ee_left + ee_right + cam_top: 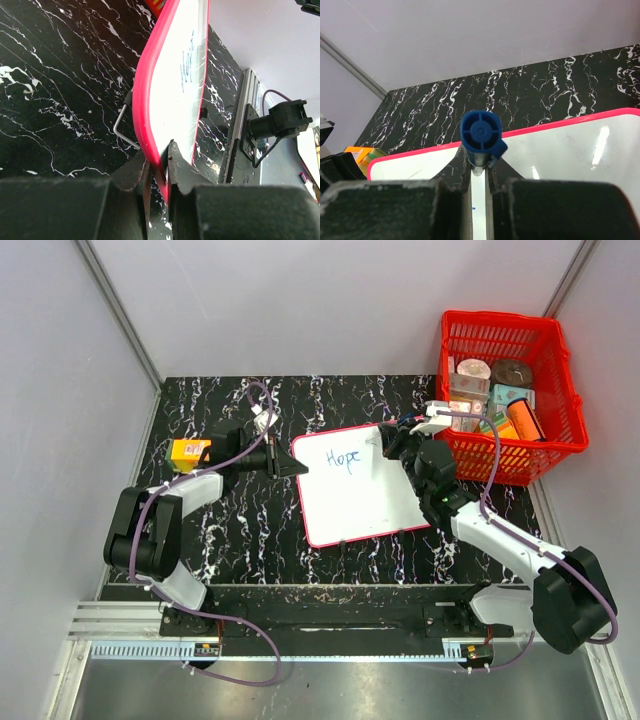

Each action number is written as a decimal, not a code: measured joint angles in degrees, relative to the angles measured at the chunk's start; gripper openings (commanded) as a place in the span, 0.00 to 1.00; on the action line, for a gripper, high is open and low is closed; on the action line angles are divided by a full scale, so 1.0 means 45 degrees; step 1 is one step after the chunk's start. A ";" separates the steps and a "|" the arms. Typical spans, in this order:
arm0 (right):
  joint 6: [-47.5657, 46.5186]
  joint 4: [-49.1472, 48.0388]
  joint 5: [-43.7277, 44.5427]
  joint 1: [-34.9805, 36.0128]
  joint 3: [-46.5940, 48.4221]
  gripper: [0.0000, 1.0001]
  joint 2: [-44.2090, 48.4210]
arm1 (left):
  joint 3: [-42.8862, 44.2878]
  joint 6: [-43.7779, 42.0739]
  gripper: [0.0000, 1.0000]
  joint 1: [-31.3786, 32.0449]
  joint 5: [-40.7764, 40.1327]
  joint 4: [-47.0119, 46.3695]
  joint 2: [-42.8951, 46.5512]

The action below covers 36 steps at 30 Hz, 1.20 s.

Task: Write a sentence on the whiteboard
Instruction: Write on the whiteboard with the whiteboard.

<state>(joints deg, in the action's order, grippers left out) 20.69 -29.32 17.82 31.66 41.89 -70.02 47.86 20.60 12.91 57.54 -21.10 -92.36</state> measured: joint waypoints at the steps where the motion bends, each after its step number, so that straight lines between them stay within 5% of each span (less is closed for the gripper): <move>1: -0.0019 0.0000 -0.0102 0.0000 0.0000 0.00 0.0000 | 0.0000 -0.0029 0.00 0.0000 -0.0053 0.0141 0.0049; 15: -0.1127 -0.0641 -0.1525 -0.0015 -0.0321 0.00 0.0243 | -0.0097 -0.0175 0.00 -0.0253 -0.0311 0.1185 0.0345; 36: -0.1258 -0.0515 -0.0277 -0.0024 -0.0622 0.00 -0.0287 | -0.0102 -0.0214 0.00 -0.0262 -0.0316 0.1219 0.0340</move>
<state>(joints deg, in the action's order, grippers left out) 15.03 -31.64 16.58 31.55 39.09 -71.31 47.40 19.64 11.73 56.12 -15.62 -90.83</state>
